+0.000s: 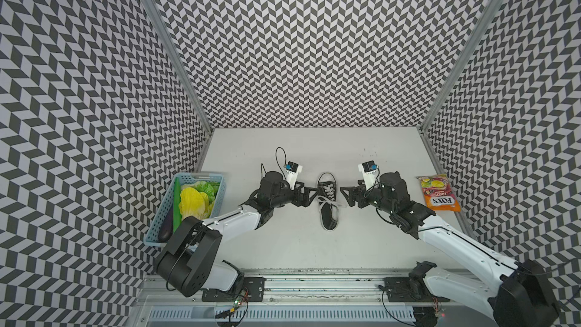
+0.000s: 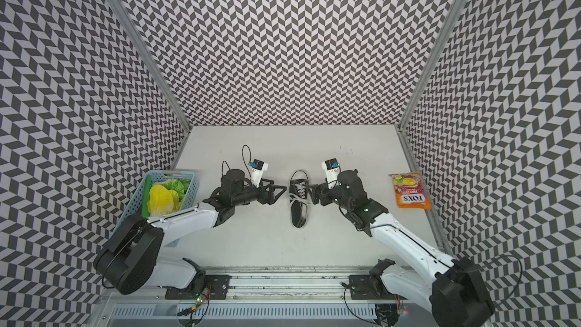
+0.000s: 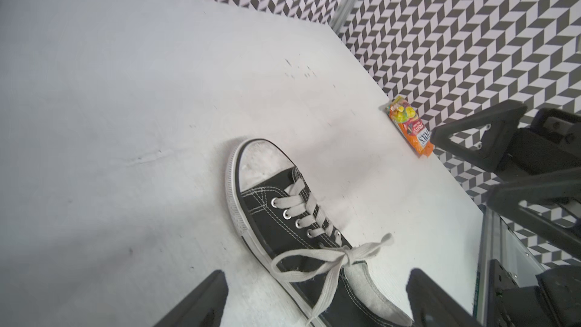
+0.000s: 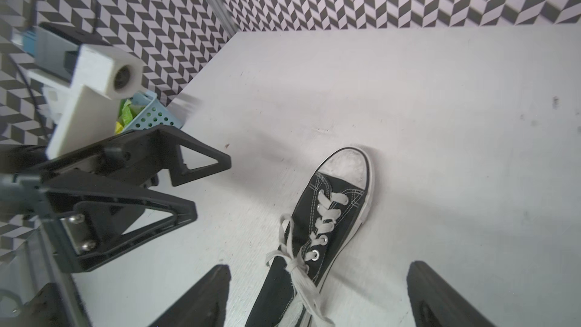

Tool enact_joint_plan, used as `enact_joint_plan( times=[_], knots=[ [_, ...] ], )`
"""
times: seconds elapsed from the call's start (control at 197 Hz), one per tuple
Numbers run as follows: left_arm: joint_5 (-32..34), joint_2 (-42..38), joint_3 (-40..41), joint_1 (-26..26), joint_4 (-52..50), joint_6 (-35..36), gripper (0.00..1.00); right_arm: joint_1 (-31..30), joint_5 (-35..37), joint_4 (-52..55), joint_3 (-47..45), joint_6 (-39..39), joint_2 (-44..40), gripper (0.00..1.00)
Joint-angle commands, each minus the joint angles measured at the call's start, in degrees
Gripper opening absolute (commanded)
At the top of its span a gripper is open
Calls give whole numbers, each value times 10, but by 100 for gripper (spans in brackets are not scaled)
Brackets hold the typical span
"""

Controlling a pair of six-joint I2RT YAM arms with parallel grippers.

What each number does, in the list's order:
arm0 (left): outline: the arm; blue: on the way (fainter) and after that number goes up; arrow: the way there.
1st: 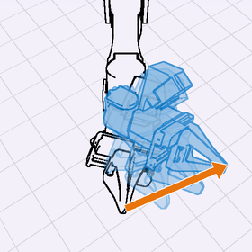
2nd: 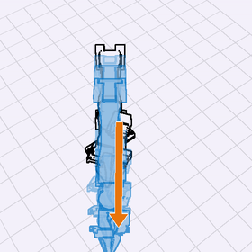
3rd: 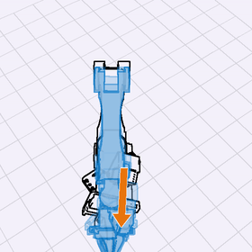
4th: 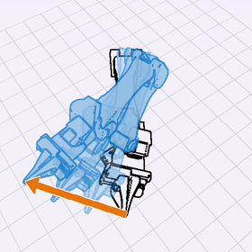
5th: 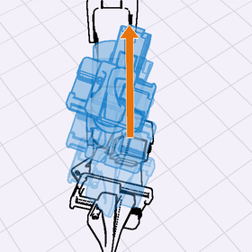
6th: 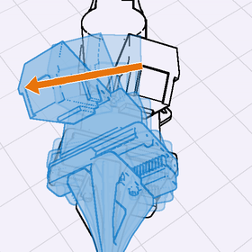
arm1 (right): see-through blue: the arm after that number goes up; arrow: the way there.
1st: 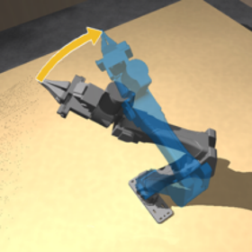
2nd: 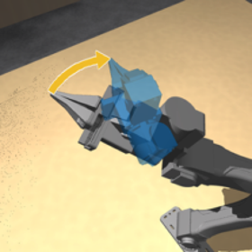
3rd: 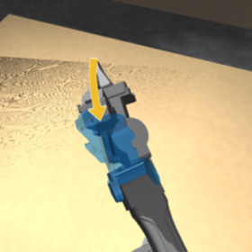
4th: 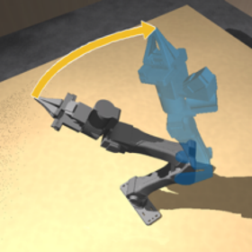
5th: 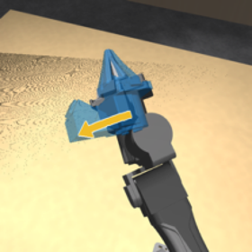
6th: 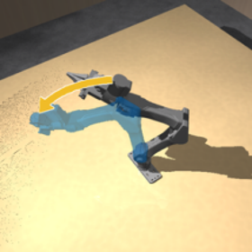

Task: Tie the shoes
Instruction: Reset both arms

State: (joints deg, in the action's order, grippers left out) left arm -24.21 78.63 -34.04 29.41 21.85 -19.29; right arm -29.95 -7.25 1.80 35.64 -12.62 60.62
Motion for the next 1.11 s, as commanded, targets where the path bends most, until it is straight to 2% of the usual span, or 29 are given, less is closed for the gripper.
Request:
enact_joint_plan(
  times=[0.0,0.127,0.279,0.422,0.488,0.645,0.762,0.894,0.94,1.026,1.107],
  knots=[
    [81,-51,22,-16,-30,31,97,11,56,-37,-17,-8,-23,94],
    [156,-122,52,-56,-42,54,100,51,74,-65,-38,-8,-38,100],
    [203,-187,100,-168,-26,63,100,132,73,-126,-69,-4,-48,100],
    [203,-193,124,-282,15,65,100,182,110,-180,-87,13,-31,100],
    [214,-175,130,-307,43,74,100,197,127,-202,-93,21,-14,100],
    [251,-113,153,-326,153,117,100,223,147,-280,-125,44,26,100],
    [255,-73,200,-332,291,145,100,237,153,-341,-147,71,47,100],
    [211,-25,217,-340,411,169,100,260,130,-472,-202,99,57,100],
    [191,-3,218,-346,447,155,100,268,119,-524,-220,112,67,100],
    [137,60,209,-348,493,171,100,281,97,-598,-244,136,107,100],
    [131,114,202,-333,536,193,100,292,56,-644,-239,139,152,100]
  ],
)
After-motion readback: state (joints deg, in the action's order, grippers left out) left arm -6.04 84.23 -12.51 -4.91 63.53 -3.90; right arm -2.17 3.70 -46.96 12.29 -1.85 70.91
